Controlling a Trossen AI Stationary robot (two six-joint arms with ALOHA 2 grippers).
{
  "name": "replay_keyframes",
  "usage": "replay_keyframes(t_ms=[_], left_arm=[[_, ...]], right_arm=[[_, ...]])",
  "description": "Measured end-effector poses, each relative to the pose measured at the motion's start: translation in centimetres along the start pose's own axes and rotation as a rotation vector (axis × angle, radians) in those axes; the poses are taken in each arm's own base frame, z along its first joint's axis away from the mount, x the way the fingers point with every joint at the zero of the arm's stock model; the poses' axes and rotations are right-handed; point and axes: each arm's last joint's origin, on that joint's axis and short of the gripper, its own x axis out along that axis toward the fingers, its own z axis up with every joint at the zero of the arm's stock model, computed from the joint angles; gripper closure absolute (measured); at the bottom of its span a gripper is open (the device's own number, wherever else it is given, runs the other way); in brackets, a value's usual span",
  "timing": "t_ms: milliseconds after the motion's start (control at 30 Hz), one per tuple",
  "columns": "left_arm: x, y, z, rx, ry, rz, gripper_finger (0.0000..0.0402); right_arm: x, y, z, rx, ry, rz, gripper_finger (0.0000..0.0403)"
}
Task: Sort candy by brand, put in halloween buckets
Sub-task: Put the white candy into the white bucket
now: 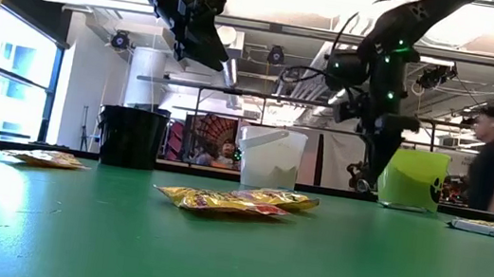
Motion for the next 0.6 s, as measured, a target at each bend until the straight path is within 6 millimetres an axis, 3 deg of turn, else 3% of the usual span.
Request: replay_keyframes(t_ms=[267, 600], left_arm=[[0.0, 0.0, -0.3, -0.006, 0.027, -0.002, 0.0236], [0.0, 0.0, -0.4, -0.009, 0.041, -0.002, 0.0236]], right_arm=[[2.5, -1.3, -0.8, -0.047, 0.056, 0.023, 0.0215], [5.4, -3.3, -1.7, -0.017, 0.163, -0.034, 0.0194]])
